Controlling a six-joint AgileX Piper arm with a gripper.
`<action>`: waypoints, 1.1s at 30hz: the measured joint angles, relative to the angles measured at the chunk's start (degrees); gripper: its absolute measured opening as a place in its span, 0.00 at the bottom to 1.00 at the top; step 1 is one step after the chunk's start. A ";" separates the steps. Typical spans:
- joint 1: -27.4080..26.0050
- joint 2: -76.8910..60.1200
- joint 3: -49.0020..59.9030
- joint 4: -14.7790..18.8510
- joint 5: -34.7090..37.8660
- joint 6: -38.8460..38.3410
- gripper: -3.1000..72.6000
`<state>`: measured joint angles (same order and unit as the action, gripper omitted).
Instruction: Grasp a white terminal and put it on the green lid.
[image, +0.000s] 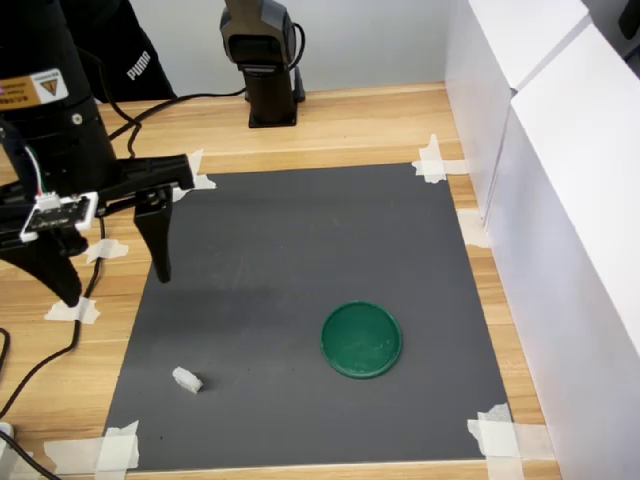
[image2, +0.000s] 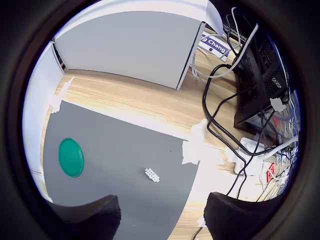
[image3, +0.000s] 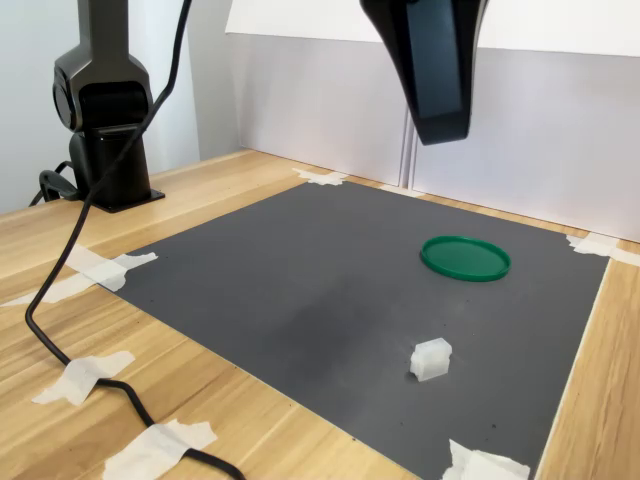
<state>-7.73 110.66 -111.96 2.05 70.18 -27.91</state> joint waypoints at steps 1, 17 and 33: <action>0.00 0.38 0.00 0.00 0.06 0.00 0.97; 0.68 4.15 1.18 0.95 0.31 -1.99 0.95; 3.25 5.37 3.88 -4.89 -3.22 -0.29 0.92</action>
<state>-4.48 116.03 -108.08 -2.84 66.96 -28.20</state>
